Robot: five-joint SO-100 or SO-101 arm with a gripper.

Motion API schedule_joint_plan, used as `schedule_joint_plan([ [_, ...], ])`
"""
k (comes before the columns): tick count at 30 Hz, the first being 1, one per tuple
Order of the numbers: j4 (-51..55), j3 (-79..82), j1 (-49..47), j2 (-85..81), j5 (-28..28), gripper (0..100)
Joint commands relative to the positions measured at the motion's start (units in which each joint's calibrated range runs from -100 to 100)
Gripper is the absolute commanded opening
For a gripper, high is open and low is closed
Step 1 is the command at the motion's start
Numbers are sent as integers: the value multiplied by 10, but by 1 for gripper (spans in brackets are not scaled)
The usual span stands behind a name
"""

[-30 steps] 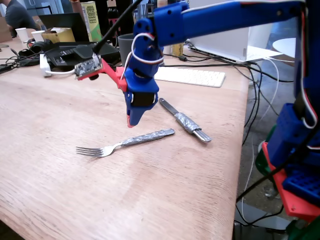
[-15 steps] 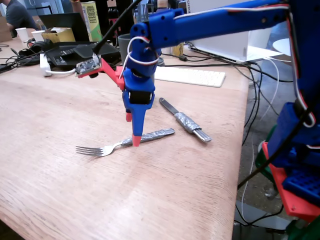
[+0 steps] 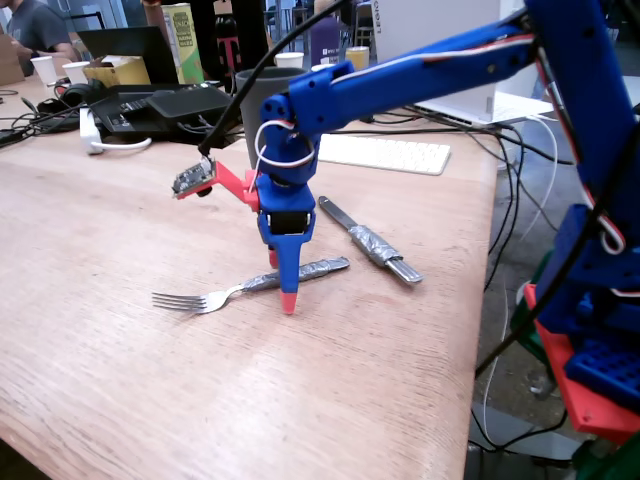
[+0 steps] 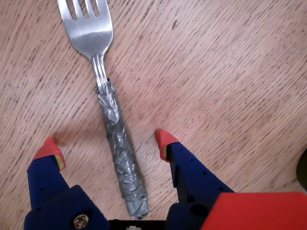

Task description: Grab the fork and place it in gray glass

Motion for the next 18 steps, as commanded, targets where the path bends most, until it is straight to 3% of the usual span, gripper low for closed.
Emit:
schedule_joint_plan([
  [1, 6, -71, -1, 22, 0, 42],
  [5, 6, -71, -13, 23, 1, 42],
  [10, 6, -64, -18, 23, 2, 0],
  [18, 7, -60, -20, 22, 1, 0],
])
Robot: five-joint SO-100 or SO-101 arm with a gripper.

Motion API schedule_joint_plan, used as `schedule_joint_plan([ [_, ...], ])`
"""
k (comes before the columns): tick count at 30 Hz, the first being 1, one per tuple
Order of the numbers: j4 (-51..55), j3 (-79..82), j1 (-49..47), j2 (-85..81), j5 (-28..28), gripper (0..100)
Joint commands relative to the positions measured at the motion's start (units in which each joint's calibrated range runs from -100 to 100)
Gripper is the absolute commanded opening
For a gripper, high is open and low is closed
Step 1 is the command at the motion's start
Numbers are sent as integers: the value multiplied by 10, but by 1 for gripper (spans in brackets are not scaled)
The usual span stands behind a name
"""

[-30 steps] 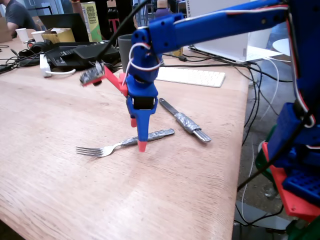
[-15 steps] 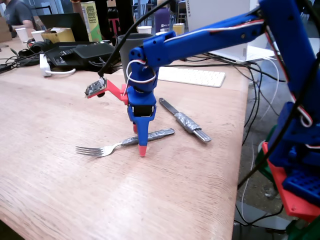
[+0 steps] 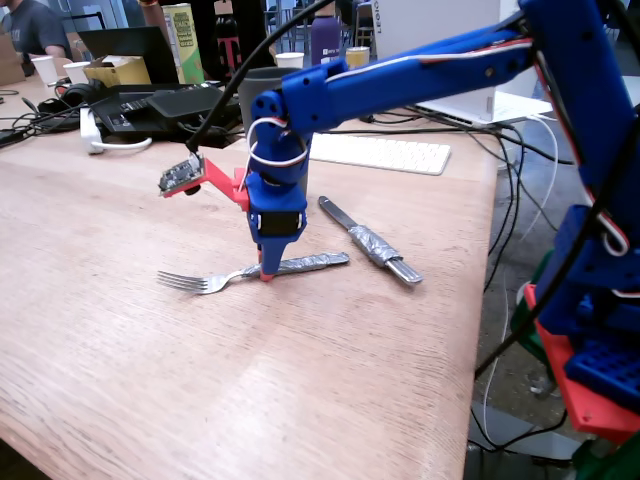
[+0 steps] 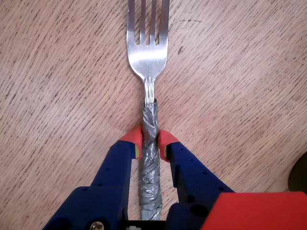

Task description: Grab the fork and place it in gray glass

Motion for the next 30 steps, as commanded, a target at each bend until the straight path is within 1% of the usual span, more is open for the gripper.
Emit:
schedule_joint_plan([
  [1, 3, -7, 0, -7, 0, 0],
  [4, 3, 19, 6, -20, 0, 0],
  [5, 3, 48, 0, -76, 0, 0],
  [12, 3, 208, -2, -284, -1, 0],
  [20, 3, 305, -4, -570, -7, 0],
  [25, -2, 374, 12, -667, -8, 0],
  [26, -9, 413, 15, -688, -28, 0],
  [30, -10, 472, 15, -706, -98, 0],
])
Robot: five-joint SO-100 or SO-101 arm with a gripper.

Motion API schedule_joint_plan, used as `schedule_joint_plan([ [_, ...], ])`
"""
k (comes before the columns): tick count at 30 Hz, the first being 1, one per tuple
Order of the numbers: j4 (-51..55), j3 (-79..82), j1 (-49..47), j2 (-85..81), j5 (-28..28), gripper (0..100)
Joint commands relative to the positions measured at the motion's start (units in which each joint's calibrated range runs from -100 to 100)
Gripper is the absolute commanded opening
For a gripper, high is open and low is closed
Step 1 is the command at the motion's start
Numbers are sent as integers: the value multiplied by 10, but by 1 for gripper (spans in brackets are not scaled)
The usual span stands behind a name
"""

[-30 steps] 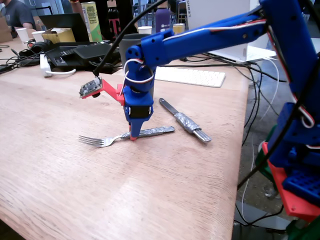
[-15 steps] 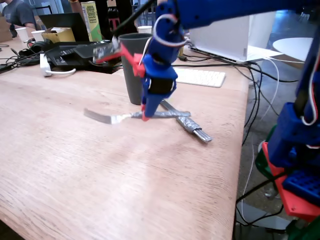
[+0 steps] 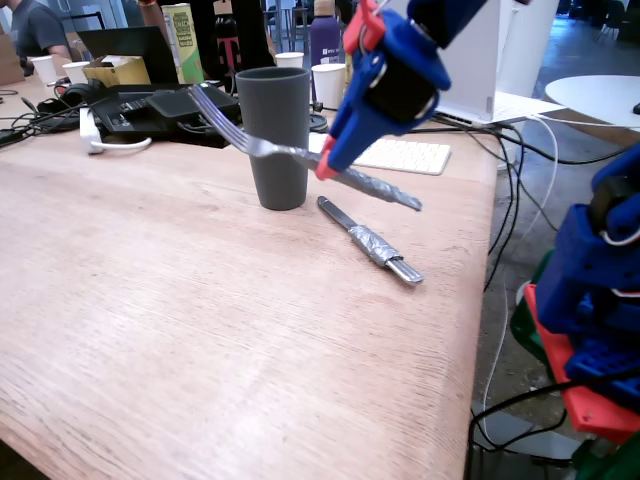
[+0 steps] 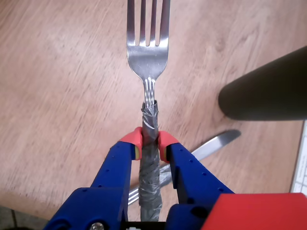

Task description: Grab the fork and place it in gray glass

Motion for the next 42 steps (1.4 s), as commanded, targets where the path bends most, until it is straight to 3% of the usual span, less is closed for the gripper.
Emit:
schedule_joint_plan([
  [1, -10, 33, -5, -25, -48, 0],
  [4, -21, 67, -15, -23, -75, 0],
  [13, -391, 267, -15, -47, -96, 0],
  [16, -423, 285, -17, -70, -121, 0],
  [24, -441, 281, 2, -154, -121, 0],
  [28, -617, 284, 5, -143, -121, 0],
  [32, -670, 252, 37, -116, -121, 0],
  [42, -668, -114, 107, 82, -121, 0],
])
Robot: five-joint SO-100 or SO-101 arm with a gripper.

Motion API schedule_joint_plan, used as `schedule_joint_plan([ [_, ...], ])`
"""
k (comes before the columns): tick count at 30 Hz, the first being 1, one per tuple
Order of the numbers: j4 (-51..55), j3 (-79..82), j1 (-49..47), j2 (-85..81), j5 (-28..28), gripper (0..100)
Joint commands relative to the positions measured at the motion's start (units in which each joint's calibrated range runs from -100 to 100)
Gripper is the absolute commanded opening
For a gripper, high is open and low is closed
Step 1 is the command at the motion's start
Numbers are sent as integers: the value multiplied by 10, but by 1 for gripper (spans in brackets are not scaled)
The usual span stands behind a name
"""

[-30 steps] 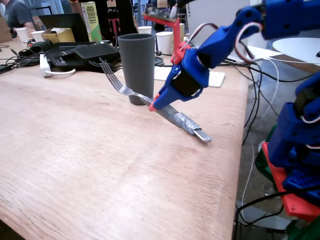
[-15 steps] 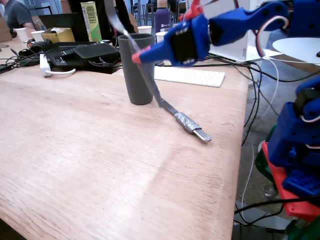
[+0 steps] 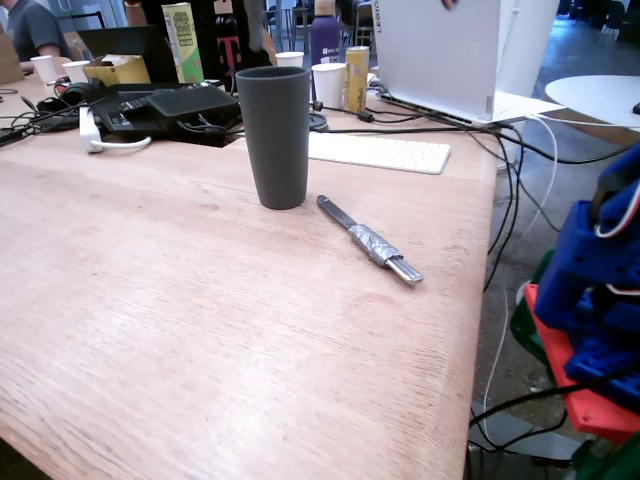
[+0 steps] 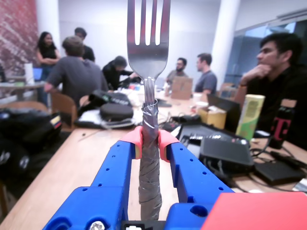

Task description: Grab the fork and place it in gray glass

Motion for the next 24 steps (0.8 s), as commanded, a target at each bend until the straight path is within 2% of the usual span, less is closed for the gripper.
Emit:
schedule_joint_plan([
  [1, -12, -132, 31, 64, 0, 0],
  [8, -13, -294, 50, 196, 4, 0],
  [14, -13, -393, 167, 295, 4, 0],
  [24, -8, -410, 175, 388, 0, 0],
])
